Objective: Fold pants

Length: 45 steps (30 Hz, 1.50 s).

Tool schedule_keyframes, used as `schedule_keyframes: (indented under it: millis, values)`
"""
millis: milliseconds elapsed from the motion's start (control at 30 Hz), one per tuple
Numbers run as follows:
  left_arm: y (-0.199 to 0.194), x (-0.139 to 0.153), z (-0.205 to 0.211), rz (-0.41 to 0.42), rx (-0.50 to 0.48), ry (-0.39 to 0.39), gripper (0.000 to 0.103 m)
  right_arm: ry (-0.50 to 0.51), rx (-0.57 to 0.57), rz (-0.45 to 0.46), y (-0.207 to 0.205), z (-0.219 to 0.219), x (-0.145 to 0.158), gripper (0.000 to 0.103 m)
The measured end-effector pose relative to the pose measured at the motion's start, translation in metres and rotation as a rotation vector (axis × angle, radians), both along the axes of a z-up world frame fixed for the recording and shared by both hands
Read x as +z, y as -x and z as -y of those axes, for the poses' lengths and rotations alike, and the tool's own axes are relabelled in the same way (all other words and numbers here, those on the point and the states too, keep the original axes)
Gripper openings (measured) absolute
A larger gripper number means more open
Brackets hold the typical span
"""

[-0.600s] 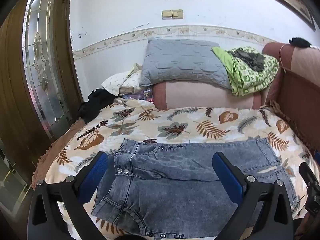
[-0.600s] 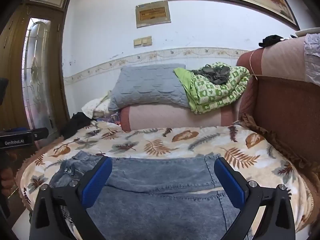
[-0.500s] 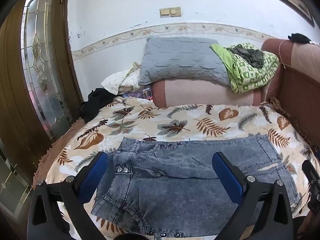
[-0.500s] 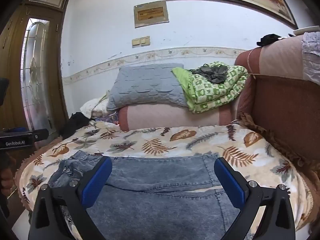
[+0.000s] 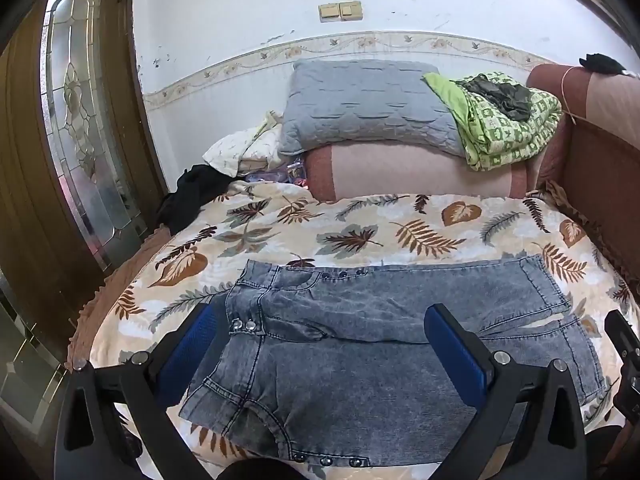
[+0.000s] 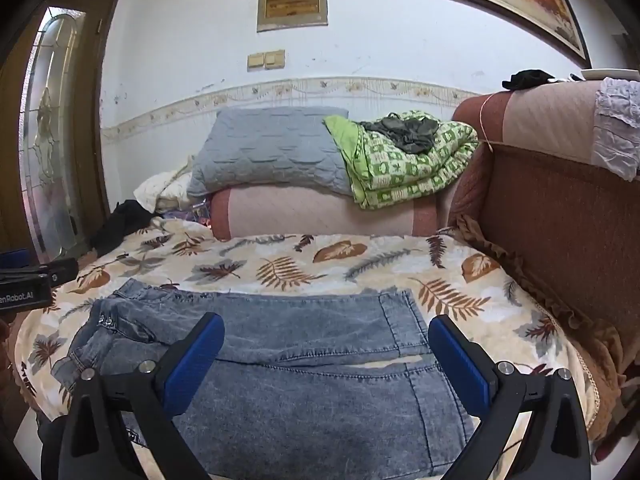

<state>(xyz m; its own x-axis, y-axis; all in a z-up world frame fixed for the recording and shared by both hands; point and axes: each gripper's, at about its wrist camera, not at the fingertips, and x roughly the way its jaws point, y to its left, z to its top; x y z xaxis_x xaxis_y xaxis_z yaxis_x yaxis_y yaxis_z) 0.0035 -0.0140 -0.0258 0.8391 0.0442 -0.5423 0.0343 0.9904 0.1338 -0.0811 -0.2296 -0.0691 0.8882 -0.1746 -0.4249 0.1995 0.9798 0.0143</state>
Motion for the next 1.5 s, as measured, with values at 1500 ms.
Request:
schedule_keyframes:
  millis: [1500]
  values:
    - [0.000,-0.011,-0.004,-0.024,-0.010,-0.002,0.103,0.004,0.009,-0.048,-0.007,-0.014,-0.006,0.103]
